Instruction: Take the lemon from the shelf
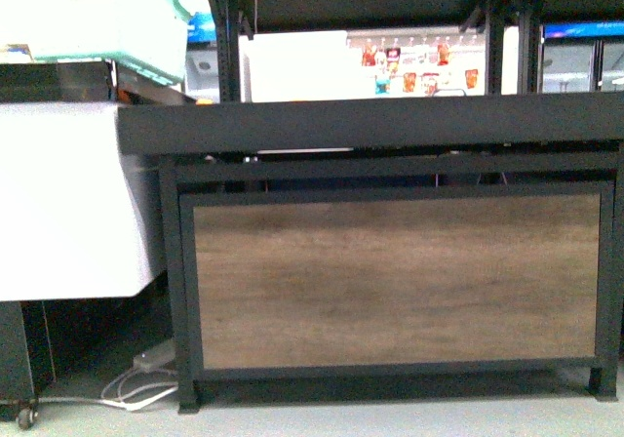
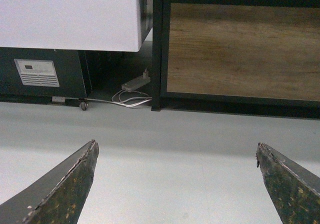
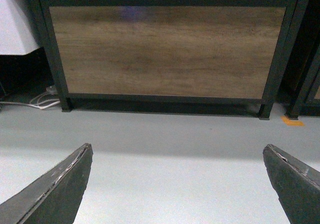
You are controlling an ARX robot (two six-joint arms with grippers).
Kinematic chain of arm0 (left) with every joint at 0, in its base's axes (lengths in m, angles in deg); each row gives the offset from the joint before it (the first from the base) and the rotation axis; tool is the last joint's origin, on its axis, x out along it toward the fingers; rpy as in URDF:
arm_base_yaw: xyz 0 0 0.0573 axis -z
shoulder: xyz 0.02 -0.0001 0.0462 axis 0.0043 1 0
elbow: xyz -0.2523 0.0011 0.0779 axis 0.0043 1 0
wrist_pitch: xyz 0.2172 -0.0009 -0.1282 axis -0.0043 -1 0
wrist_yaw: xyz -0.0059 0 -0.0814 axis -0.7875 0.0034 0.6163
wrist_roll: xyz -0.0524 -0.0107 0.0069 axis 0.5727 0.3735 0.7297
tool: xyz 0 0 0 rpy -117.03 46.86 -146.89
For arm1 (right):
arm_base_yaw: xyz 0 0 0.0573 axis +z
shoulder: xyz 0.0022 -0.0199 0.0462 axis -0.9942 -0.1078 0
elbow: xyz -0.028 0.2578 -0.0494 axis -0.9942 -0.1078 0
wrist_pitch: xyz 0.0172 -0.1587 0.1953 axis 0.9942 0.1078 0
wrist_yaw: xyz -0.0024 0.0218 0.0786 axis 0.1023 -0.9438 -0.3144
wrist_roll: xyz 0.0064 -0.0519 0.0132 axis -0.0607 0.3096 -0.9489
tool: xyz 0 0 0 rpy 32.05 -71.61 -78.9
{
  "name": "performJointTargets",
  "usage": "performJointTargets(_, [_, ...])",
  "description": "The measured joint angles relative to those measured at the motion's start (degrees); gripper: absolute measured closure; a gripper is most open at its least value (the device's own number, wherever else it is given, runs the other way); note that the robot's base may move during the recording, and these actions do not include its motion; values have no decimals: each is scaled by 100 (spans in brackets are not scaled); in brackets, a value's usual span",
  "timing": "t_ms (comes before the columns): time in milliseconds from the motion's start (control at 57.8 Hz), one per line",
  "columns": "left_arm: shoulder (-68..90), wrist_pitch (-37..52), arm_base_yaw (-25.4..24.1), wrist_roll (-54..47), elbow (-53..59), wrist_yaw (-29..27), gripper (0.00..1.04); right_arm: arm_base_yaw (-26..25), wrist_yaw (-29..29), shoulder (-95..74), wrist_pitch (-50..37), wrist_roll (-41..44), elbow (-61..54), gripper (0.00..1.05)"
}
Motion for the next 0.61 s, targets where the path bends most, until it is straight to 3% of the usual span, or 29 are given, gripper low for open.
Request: performJointTargets(605, [0, 0, 0, 0, 0, 0, 8, 0, 0, 0, 0, 0, 0, 2])
